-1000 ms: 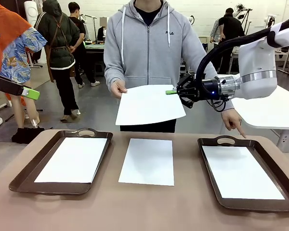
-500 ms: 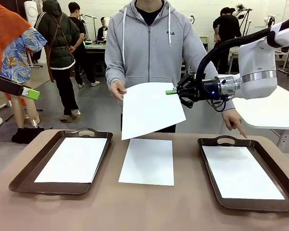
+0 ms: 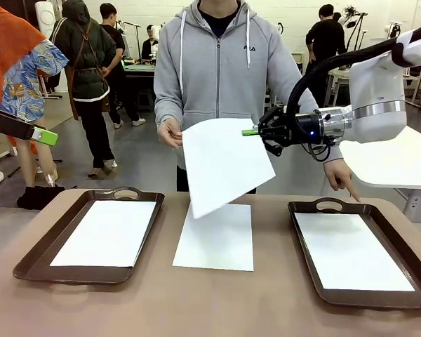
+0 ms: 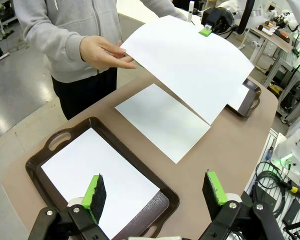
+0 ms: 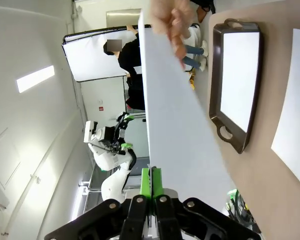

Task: Sort the A4 documents.
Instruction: Place the A4 Paper in the designated Handle tray.

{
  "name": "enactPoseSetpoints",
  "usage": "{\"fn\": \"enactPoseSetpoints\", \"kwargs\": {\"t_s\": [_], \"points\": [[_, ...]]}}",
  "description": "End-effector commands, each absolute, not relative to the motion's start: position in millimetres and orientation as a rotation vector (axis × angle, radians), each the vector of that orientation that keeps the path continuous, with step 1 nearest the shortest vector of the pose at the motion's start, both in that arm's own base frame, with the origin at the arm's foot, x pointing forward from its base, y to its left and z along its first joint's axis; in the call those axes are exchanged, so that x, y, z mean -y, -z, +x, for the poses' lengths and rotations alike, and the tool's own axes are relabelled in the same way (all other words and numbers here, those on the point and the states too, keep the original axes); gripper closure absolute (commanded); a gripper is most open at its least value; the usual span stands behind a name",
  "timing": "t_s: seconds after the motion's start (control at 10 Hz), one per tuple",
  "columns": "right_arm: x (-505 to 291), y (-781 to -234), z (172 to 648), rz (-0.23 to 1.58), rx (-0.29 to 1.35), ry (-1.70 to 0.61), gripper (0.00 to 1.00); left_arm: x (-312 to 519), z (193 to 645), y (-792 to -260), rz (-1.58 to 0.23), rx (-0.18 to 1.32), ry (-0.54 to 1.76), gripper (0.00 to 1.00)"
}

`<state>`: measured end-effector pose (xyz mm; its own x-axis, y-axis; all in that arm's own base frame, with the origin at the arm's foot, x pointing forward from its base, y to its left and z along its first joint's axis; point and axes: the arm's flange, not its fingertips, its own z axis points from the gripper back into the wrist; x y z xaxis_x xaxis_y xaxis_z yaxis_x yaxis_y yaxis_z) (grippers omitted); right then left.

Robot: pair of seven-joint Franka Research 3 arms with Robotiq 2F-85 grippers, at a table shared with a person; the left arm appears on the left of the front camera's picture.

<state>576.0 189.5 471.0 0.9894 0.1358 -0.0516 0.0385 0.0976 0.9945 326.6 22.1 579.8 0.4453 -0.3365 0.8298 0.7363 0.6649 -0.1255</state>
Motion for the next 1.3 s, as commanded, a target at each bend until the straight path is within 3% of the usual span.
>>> {"fn": "enactPoseSetpoints", "kwargs": {"t_s": [0.0,0.5,1.0,1.2], "points": [[-158.4,-495.3,545.2,1.479,-0.167,-0.071,0.99,-22.4,326.7,-579.5,-0.524,0.879,0.708,0.00],[-59.0,-474.9,517.8,1.314,-0.238,0.037,0.99,-22.4,326.7,-579.5,-0.524,0.879,0.708,0.00],[12.7,-429.4,509.1,1.202,-0.050,0.067,0.99,-22.4,326.7,-579.5,-0.524,0.879,0.708,0.00],[22.9,-406.7,513.3,1.172,-0.045,0.055,0.99,-22.4,326.7,-579.5,-0.524,0.879,0.708,0.00]]}}
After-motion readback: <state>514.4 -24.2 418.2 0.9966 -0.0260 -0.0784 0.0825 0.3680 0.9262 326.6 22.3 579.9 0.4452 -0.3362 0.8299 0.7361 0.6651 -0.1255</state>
